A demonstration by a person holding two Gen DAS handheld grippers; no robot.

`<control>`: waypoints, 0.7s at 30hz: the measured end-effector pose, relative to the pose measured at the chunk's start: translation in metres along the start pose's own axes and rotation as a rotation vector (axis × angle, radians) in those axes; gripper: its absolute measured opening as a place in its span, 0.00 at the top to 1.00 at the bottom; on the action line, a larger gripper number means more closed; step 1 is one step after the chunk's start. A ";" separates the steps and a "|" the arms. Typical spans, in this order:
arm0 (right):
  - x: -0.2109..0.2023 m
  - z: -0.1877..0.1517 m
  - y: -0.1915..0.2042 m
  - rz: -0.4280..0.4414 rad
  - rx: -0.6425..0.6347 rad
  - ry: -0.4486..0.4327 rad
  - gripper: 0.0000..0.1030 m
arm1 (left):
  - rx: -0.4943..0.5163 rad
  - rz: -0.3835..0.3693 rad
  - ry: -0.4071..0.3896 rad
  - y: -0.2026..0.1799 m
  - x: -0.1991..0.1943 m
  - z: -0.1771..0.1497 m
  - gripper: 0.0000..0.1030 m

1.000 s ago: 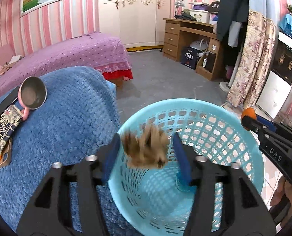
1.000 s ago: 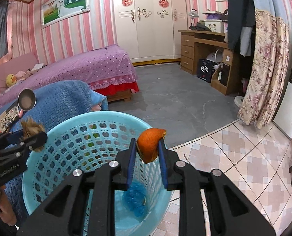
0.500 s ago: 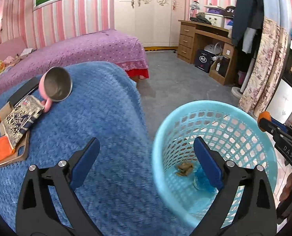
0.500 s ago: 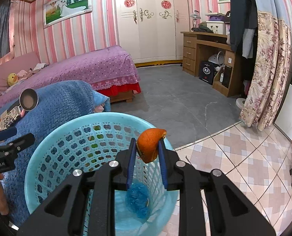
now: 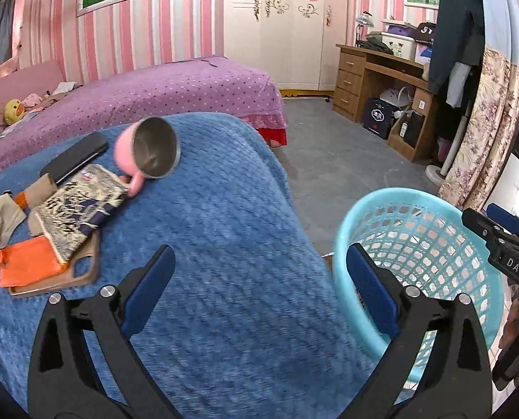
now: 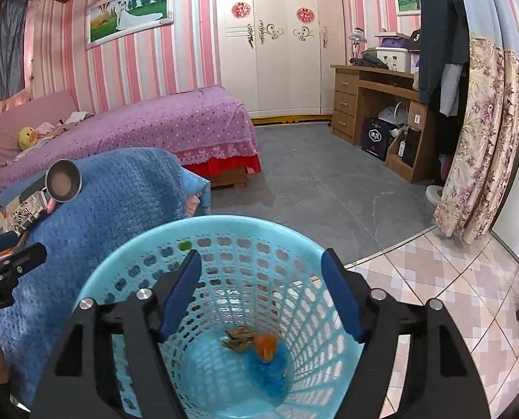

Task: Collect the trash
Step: 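Move both open grippers back over the bed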

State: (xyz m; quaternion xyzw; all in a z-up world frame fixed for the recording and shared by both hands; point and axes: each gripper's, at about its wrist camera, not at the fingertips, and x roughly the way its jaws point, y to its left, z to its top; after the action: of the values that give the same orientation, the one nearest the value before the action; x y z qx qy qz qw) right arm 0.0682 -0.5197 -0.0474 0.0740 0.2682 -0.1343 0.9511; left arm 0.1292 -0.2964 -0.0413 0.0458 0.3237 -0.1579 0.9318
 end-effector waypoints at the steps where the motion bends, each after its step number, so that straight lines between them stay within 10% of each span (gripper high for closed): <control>1: 0.000 0.000 0.004 -0.002 -0.004 -0.001 0.22 | -0.005 0.005 -0.004 0.006 -0.003 0.001 0.07; 21: 0.009 0.016 0.106 0.011 -0.016 -0.010 0.05 | -0.054 0.132 -0.028 0.124 -0.049 -0.004 0.05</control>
State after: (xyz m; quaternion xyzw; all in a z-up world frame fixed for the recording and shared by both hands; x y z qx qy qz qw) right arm 0.1143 -0.4239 -0.0313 0.0671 0.2643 -0.1275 0.9536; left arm 0.1307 -0.1653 -0.0162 0.0399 0.3109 -0.0879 0.9455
